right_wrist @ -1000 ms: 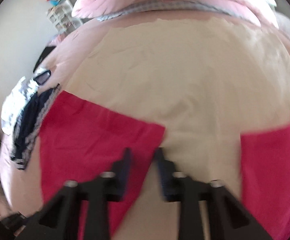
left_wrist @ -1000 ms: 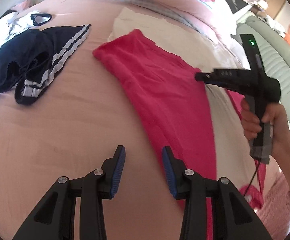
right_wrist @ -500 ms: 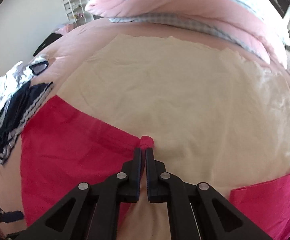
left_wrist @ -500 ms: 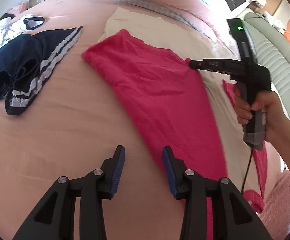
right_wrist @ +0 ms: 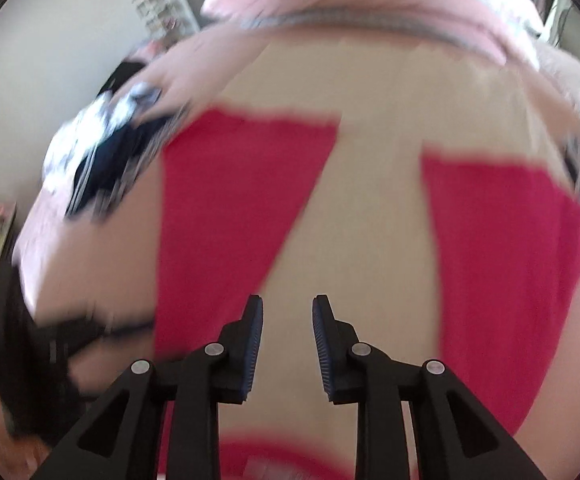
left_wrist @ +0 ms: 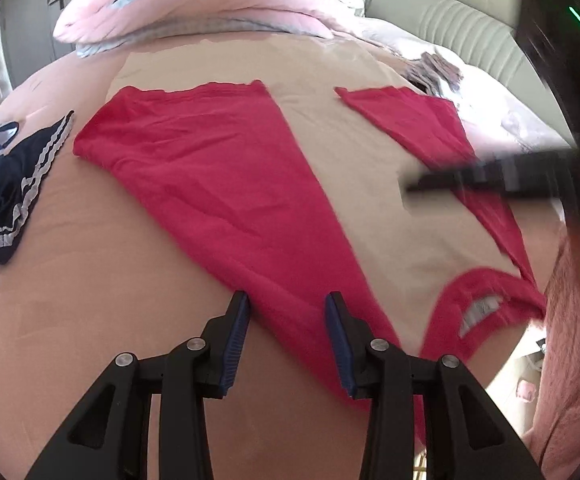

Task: Fold clothes
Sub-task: 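Move both grippers to the pink hem and close the left gripper on it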

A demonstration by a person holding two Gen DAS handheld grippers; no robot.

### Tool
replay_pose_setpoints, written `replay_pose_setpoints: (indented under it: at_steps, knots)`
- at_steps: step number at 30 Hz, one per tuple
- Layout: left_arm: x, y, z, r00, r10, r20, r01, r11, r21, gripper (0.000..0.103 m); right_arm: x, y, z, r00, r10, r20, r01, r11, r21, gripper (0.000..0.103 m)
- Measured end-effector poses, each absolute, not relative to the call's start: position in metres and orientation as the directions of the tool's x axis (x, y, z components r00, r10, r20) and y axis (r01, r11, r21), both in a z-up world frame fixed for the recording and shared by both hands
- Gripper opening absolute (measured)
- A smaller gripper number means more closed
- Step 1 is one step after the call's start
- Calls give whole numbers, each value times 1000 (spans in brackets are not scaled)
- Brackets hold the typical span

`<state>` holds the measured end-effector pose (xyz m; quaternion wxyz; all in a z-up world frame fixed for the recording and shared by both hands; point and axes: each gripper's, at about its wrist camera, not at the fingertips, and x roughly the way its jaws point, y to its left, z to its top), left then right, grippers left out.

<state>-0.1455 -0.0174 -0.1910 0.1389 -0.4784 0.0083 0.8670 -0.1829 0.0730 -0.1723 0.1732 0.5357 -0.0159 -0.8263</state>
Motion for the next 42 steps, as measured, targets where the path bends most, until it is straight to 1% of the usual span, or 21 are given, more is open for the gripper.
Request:
replay_pose_setpoints:
  at_steps: [2, 3, 5, 8, 9, 11, 13, 16, 17, 19, 22, 25, 28, 30, 31, 36, 38, 39, 40, 42]
  knots:
    - [-138, -10, -195, -503, 231, -833, -254, -961, -113, 36, -147, 64, -195, -329, -297, -896, 284, -936, 206, 25]
    - [-132, -6, -196, -496, 247, -832, -260, -957, -129, 36, -132, 59, -199, -340, -297, -892, 306, -932, 193, 26]
    - [-119, -2, -195, -496, 258, -829, -272, -953, -134, 36, -105, 49, -205, -361, -297, -884, 354, -921, 165, 35]
    - [-104, -1, -195, -482, 285, -829, -278, -947, -164, 36, -83, 30, -202, -364, -301, -881, 478, -873, 100, 40]
    - [-102, -3, -196, -476, 292, -830, -277, -945, -173, 36, -78, 27, -203, -369, -290, -883, 503, -861, 73, 40]
    - [-98, -5, -197, -465, 305, -831, -276, -942, -191, 36, -66, 29, -206, -350, -294, -889, 545, -836, 62, 40]
    - [-92, -2, -197, -462, 291, -838, -281, -944, -172, 36, -55, 33, -210, -307, -310, -900, 572, -816, 86, 44]
    - [-80, 5, -197, -461, 256, -850, -295, -947, -125, 36, -42, 40, -208, -296, -324, -899, 587, -804, 96, 44]
    - [-77, 8, -196, -459, 247, -853, -303, -946, -111, 36, -41, 48, -204, -282, -345, -895, 570, -811, 133, 44]
    - [-74, 5, -192, -455, 259, -852, -306, -944, -124, 36, -41, 69, -191, -306, -399, -864, 507, -837, 207, 44]
    - [-75, -2, -185, -465, 286, -838, -286, -944, -164, 36, -44, 98, -175, -408, -393, -824, 414, -884, 217, 44]
    - [-87, -16, -178, -515, 323, -794, -215, -945, -245, 36, -52, 126, -166, -530, -293, -796, 266, -949, 172, 44]
    - [-94, -8, -191, -487, 298, -821, -185, -954, -236, 36, -60, 159, -167, -573, -208, -793, 90, -977, 192, 44]
    - [-99, -3, -199, -467, 280, -839, -166, -959, -228, 36, -63, 179, -175, -558, -153, -816, -1, -983, 186, 45]
    - [-94, 1, -197, -461, 242, -854, -139, -970, -200, 36, -63, 185, -179, -540, -131, -832, -29, -984, 174, 45]
    - [-83, -18, -194, -465, 334, -820, -40, -933, -358, 36, -47, 198, -208, -458, -93, -884, -52, -990, 132, 45]
    - [-79, -27, -193, -470, 370, -801, 0, -908, -419, 36, -44, 203, -204, -433, -129, -892, -62, -983, 173, 45]
    - [-76, -31, -193, -472, 388, -791, 19, -893, -449, 36, -43, 207, -202, -428, -170, -888, -78, -972, 223, 45]
    - [-74, -35, -192, -476, 405, -781, 38, -877, -479, 36, -40, 213, -201, -433, -218, -875, -90, -955, 283, 45]
    - [-73, -43, -192, -485, 434, -759, 72, -845, -530, 36, -38, 223, -202, -455, -245, -856, -116, -937, 330, 45]
